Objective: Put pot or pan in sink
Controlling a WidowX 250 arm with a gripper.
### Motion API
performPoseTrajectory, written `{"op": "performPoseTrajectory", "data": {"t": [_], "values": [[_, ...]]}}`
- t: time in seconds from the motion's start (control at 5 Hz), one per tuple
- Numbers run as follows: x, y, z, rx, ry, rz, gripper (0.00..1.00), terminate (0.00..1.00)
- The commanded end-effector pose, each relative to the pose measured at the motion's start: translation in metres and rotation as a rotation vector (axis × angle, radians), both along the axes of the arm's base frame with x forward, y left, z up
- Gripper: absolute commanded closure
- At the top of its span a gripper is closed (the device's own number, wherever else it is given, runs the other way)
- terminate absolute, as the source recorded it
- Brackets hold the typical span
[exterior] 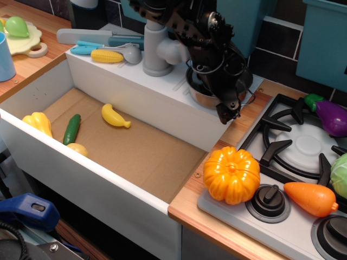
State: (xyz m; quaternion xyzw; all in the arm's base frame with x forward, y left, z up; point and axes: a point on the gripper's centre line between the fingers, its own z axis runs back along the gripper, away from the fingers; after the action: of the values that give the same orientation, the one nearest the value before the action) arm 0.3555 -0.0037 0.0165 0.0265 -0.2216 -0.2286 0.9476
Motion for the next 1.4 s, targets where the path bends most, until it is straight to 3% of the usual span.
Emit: {"op": "performPoseTrajectory", "data": {"t": [0.0, 0.4, 0.6, 0.8, 1.2], "values": [[0.005, -0.001, 0.003, -0.013, -0.033, 0.044, 1.00, 0.00], [-0.008, -0.007, 0.024, 0.021, 0.040, 0.159, 1.00, 0.00], [-0.030, -0.016, 0.035, 0.076, 0.050, 0.290, 1.00, 0.00], [-0.046, -0.011, 0.030, 0.135, 0.038, 0.369, 1.00, 0.00], [-0.060, 0.012, 0.002, 0.144, 0.036, 0.416, 1.00, 0.00]]}}
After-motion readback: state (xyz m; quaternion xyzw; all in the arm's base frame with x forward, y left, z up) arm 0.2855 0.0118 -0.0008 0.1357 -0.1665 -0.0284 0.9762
